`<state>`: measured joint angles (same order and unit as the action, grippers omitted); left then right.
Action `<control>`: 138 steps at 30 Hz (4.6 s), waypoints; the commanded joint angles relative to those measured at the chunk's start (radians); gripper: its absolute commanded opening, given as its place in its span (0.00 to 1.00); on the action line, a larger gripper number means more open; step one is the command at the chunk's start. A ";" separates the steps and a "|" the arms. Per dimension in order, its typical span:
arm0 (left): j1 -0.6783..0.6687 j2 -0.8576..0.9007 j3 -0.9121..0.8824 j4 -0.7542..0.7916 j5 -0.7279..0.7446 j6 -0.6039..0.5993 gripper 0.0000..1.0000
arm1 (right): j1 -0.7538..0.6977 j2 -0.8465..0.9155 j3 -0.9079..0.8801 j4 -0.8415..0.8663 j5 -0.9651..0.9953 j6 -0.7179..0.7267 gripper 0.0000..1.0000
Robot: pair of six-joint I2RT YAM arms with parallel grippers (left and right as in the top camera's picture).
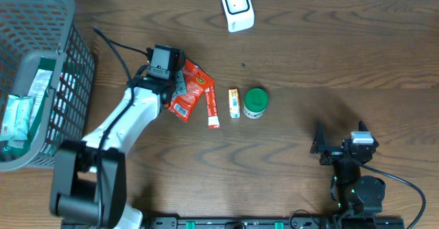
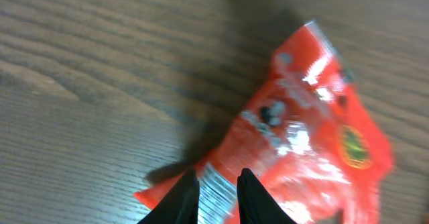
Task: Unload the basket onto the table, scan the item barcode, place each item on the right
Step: 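Lower the red bag onto the table beside the snack stick and release, then move the left gripper back into the basket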
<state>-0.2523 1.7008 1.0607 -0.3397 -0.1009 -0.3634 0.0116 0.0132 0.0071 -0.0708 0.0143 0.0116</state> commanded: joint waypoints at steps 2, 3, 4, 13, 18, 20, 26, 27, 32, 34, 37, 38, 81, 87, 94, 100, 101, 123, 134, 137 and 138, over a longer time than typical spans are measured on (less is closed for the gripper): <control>0.000 0.047 -0.010 -0.017 -0.045 0.011 0.22 | 0.001 0.000 -0.002 -0.004 -0.005 0.010 0.99; 0.000 0.049 -0.010 -0.031 -0.038 0.011 0.21 | 0.001 0.000 -0.002 -0.004 -0.005 0.010 0.99; 0.000 0.049 -0.010 -0.049 -0.034 0.010 0.21 | 0.001 0.000 -0.002 -0.004 -0.005 0.010 0.99; -0.001 0.049 -0.010 -0.157 0.113 0.011 0.21 | 0.001 0.000 -0.002 -0.004 -0.005 0.010 0.99; -0.001 0.049 -0.010 -0.202 0.116 0.011 0.19 | 0.001 0.000 -0.002 -0.004 -0.005 0.010 0.99; 0.000 0.044 -0.005 -0.194 0.116 0.013 0.19 | 0.001 0.000 -0.002 -0.004 -0.005 0.010 0.99; 0.000 0.001 0.051 -0.115 0.104 0.046 0.19 | 0.001 0.000 -0.002 -0.004 -0.005 0.010 0.99; 0.000 -0.003 0.051 -0.092 0.089 0.046 0.19 | 0.001 0.000 -0.002 -0.004 -0.005 0.010 0.99; 0.000 0.018 0.050 -0.039 -0.081 0.047 0.19 | 0.001 0.000 -0.002 -0.004 -0.005 0.010 0.99; 0.001 0.031 0.050 -0.027 -0.151 0.049 0.19 | 0.001 0.000 -0.002 -0.004 -0.005 0.010 0.99; 0.005 0.048 0.050 -0.020 -0.171 0.050 0.19 | 0.001 0.000 -0.002 -0.004 -0.005 0.010 0.99; 0.007 0.054 0.050 -0.021 -0.172 0.050 0.19 | 0.001 0.000 -0.002 -0.004 -0.005 0.010 0.99; -0.090 0.131 0.043 -0.082 0.100 0.061 0.19 | 0.001 0.000 -0.002 -0.004 -0.005 0.010 0.99; -0.090 0.130 0.043 -0.049 0.032 0.111 0.23 | 0.001 0.000 -0.002 -0.004 -0.005 0.010 0.99; -0.089 0.066 0.060 -0.051 0.006 0.150 0.29 | 0.001 0.000 -0.002 -0.004 -0.005 0.010 0.99; -0.073 -0.082 0.141 -0.123 0.003 0.150 0.50 | 0.001 0.000 -0.002 -0.004 -0.005 0.010 0.99; -0.063 -0.106 0.173 -0.155 0.003 0.150 0.51 | 0.001 0.000 -0.002 -0.004 -0.005 0.010 0.99; 0.746 -0.148 0.740 -0.569 -0.027 0.173 0.73 | 0.001 0.000 -0.002 -0.004 -0.005 0.010 0.99; 0.925 0.128 0.728 -0.708 -0.078 0.356 0.77 | 0.001 0.000 -0.002 -0.004 -0.005 0.010 0.99; 0.924 0.202 0.728 -0.718 -0.076 0.407 0.78 | 0.001 0.000 -0.002 -0.004 -0.005 0.010 0.99; 0.924 0.223 0.728 -0.718 -0.077 0.417 0.78 | 0.001 0.000 -0.002 -0.004 -0.005 0.010 0.99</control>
<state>0.6704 1.8671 1.7981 -1.0481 -0.1604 -0.0357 0.0116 0.0132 0.0071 -0.0708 0.0143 0.0116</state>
